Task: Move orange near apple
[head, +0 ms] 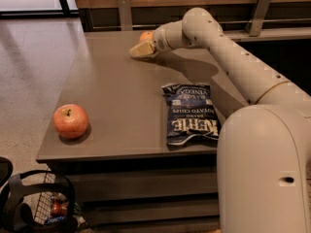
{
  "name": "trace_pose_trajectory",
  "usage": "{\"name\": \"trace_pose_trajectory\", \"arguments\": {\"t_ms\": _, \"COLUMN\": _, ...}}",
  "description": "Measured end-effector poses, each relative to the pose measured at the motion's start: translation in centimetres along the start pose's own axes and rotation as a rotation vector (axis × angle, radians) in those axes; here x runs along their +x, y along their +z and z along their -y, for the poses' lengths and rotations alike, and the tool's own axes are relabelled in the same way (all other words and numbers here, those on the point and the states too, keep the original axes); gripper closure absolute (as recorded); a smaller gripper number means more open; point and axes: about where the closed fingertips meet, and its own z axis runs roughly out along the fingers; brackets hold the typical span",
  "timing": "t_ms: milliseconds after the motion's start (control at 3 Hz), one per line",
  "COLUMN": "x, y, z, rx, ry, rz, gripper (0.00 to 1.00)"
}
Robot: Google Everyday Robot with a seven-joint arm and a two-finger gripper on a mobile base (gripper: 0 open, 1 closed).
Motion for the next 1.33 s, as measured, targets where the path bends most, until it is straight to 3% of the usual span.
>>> {"name": "trace_pose_trajectory", "arguments": {"t_ms": 667, "x": 0.15, "y": 0.53, "z": -0.41, "rx": -0.009, "ry": 0.001, "rz": -0.003, "gripper": 0.72}}
{"name": "trace_pose_trajectory", "arguments": {"t_ms": 1000, "x": 0.25, "y": 0.95, "z": -0.72, "rx": -0.015, "ry": 0.001, "rz": -0.005, "gripper": 1.0}}
{"name": "trace_pose_trajectory", "arguments": {"t_ms": 1333, "x": 0.26, "y": 1.01, "z": -0.76, "rx": -0.016, "ry": 0.001, "rz": -0.005, "gripper": 1.0}}
